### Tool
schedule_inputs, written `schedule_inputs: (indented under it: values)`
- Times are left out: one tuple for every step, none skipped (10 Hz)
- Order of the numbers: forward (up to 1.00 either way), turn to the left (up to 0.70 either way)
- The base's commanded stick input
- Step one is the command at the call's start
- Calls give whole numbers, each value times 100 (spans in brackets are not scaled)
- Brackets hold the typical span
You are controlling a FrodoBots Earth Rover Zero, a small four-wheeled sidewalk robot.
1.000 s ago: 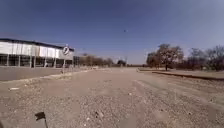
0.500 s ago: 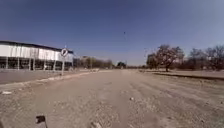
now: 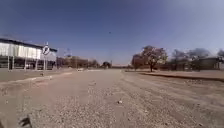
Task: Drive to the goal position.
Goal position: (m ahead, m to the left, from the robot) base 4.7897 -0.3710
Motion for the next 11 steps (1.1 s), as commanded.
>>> schedule_inputs:
  values:
    - [50,0]
    - [50,0]
    - [50,0]
    - [50,0]
    - [50,0]
    - [50,0]
    - [50,0]
    - [50,23]
    - [50,50]
    - [50,50]
    - [50,43]
